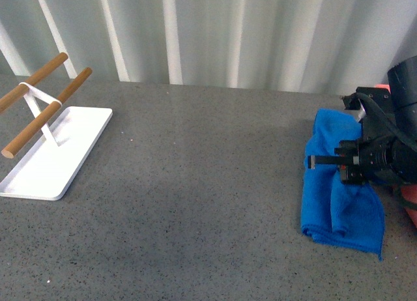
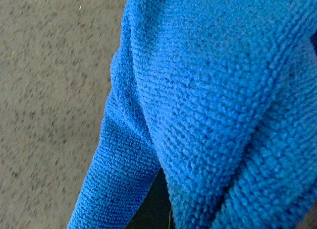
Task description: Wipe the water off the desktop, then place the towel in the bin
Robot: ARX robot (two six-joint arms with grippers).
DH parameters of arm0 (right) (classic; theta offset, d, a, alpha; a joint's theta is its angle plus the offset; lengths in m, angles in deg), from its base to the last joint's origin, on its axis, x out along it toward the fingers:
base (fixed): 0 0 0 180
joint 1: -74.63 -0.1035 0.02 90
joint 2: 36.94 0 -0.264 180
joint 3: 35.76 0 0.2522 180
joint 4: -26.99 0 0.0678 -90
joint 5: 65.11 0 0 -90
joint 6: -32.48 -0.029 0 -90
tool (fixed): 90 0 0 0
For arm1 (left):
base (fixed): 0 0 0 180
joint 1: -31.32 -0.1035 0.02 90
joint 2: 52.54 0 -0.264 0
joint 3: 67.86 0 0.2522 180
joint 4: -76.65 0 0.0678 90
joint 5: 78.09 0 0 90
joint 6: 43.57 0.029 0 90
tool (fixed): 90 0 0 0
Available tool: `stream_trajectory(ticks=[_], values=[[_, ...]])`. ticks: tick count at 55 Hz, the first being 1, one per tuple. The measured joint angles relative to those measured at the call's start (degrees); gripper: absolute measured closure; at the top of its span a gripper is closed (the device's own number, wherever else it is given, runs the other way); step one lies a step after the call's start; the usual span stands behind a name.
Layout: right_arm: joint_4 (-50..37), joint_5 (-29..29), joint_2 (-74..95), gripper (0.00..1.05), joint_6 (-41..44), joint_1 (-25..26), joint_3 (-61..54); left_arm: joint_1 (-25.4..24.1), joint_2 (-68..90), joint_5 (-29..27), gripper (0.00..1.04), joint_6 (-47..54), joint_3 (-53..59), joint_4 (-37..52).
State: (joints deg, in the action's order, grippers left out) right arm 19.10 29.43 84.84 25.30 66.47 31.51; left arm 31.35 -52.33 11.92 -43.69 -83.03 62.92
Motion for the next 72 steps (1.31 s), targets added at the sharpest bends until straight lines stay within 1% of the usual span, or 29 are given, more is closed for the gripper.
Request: stream_trajectory(ticks=[4, 8, 16, 28, 39, 46, 52, 59, 65, 72], values=[[-0.2, -0.5, 2.5, 1.01, 0.3, 0.1, 3.3, 0.0, 0.0, 0.0, 0.07, 0.0, 0.0, 0.0], [-0.4, -3.1, 6.0, 1.01, 0.0, -0.1, 7.8, 0.0, 0.0, 0.0, 0.07, 0.0, 0.0, 0.0], [0.1, -7.2, 9.8, 1.01, -0.4, -1.1, 13.3, 0.0, 0.0, 0.0, 0.07, 0.0, 0.0, 0.0], [1.6, -14.2, 15.8, 1.01, -0.5, -5.1, 22.6, 0.0, 0.0, 0.0, 0.07, 0.0, 0.0, 0.0], [2.1, -22.6, 16.6, 1.01, -0.3, -8.4, 23.7, 0.0, 0.0, 0.0, 0.07, 0.0, 0.0, 0.0], [1.5, -27.8, 16.1, 1.01, 0.8, -10.6, 21.4, 0.0, 0.0, 0.0, 0.07, 0.0, 0.0, 0.0], [3.9, -30.4, 13.9, 1.01, 3.7, -11.6, 17.9, 0.0, 0.0, 0.0, 0.07, 0.0, 0.0, 0.0], [10.5, -31.8, 9.2, 1.01, 11.3, -11.6, 12.6, 0.0, 0.0, 0.0, 0.07, 0.0, 0.0, 0.0], [15.4, -31.3, 5.5, 1.01, 18.5, -10.1, 9.0, 0.0, 0.0, 0.0, 0.07, 0.0, 0.0, 0.0], [20.2, -29.3, 1.6, 1.01, 26.4, -6.4, 6.5, 0.0, 0.0, 0.0, 0.07, 0.0, 0.0, 0.0]])
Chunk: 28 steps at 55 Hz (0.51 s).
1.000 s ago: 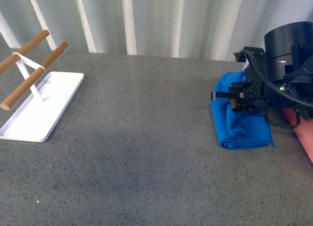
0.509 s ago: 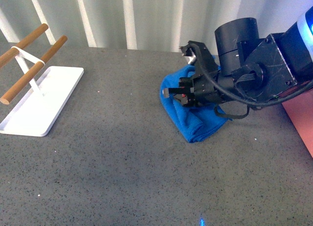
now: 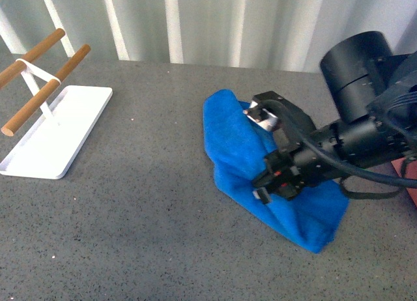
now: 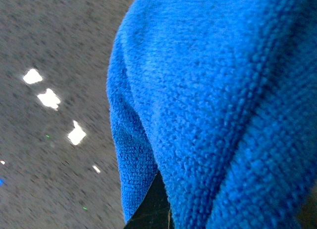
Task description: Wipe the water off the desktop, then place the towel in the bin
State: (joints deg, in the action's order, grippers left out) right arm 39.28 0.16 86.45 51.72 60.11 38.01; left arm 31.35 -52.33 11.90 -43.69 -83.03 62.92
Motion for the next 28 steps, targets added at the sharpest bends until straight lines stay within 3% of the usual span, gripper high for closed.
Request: stream_trajectory(ticks=[6, 14, 28], values=[[3.9, 3.5, -4.3, 1.01, 7.4, 5.1, -0.1, 0.0, 0.0, 0.0, 0.07, 0.0, 0.0, 0.0], [6.4, 4.3, -9.9, 1.01, 11.0, 9.8, 1.4, 0.0, 0.0, 0.0, 0.07, 0.0, 0.0, 0.0], [6.3, 5.4, -22.3, 1.01, 8.4, 13.5, 8.4, 0.0, 0.0, 0.0, 0.07, 0.0, 0.0, 0.0]])
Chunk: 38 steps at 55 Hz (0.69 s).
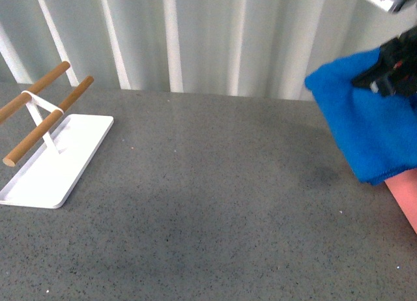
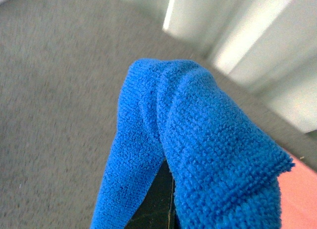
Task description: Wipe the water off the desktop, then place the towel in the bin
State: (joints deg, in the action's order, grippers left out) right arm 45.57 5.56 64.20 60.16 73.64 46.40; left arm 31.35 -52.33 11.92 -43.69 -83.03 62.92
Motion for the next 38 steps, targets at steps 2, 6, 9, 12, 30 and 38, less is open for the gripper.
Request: stream_trajectory(ticks=[2, 6, 9, 12, 30, 38], values=[[-1.3, 0.4, -1.9, 1.01, -2.7, 0.9, 1.3, 0.0, 0.0, 0.0, 0.07, 0.0, 0.0, 0.0], [-3.1, 2.0, -5.1, 1.01, -8.5, 3.4, 3.4, 0.0, 0.0, 0.0, 0.07, 0.0, 0.0, 0.0], [-2.8, 2.6, -7.4, 1.01, -12.2, 6.5, 4.9, 0.0, 0.0, 0.0, 0.07, 0.0, 0.0, 0.0], [-1.0, 2.6, -8.3, 1.01, -13.2, 9.4, 5.7, 0.0, 0.0, 0.0, 0.07, 0.0, 0.0, 0.0], [6.2, -0.5, -2.3, 1.01, -13.6, 20.2, 6.0, 0.0, 0.0, 0.0, 0.07, 0.0, 0.0, 0.0], [8.3, 0.9, 2.6, 1.01, -13.6, 22.6, 6.7, 0.0, 0.0, 0.0, 0.07, 0.0, 0.0, 0.0]])
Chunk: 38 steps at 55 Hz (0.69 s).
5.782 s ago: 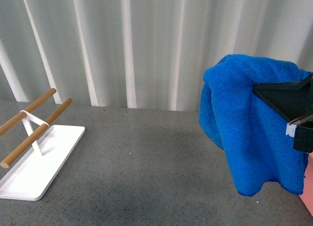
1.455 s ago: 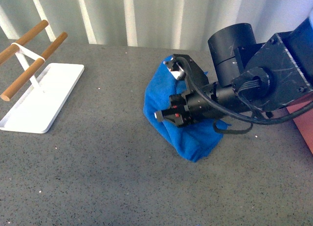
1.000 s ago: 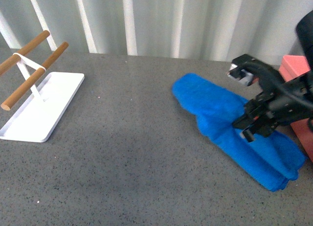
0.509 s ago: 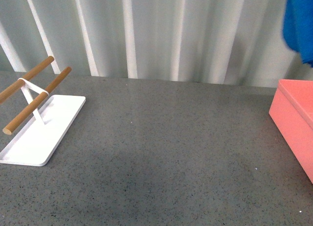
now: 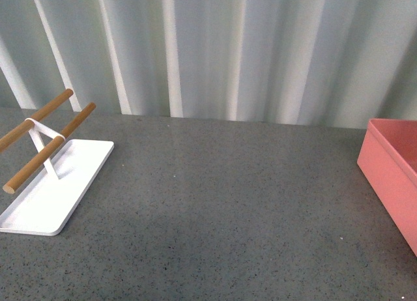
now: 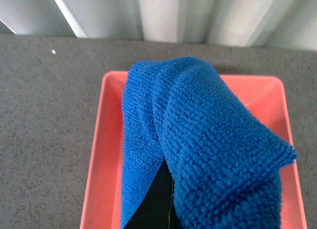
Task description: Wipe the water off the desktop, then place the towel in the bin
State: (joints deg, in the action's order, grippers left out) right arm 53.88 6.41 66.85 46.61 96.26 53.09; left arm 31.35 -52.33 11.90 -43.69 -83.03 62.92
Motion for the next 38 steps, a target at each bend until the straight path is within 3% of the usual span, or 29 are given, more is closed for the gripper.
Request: stream_trajectory(ticks=[29, 38], values=[[12.1, 13.9, 15.1, 1.01, 1.1, 1.5, 5.0, 0.0, 0.0, 0.0, 0.07, 0.0, 0.0, 0.0], [12.8, 14.0, 15.6, 0.77, 0.9, 1.9, 5.1, 0.0, 0.0, 0.0, 0.07, 0.0, 0.0, 0.0]])
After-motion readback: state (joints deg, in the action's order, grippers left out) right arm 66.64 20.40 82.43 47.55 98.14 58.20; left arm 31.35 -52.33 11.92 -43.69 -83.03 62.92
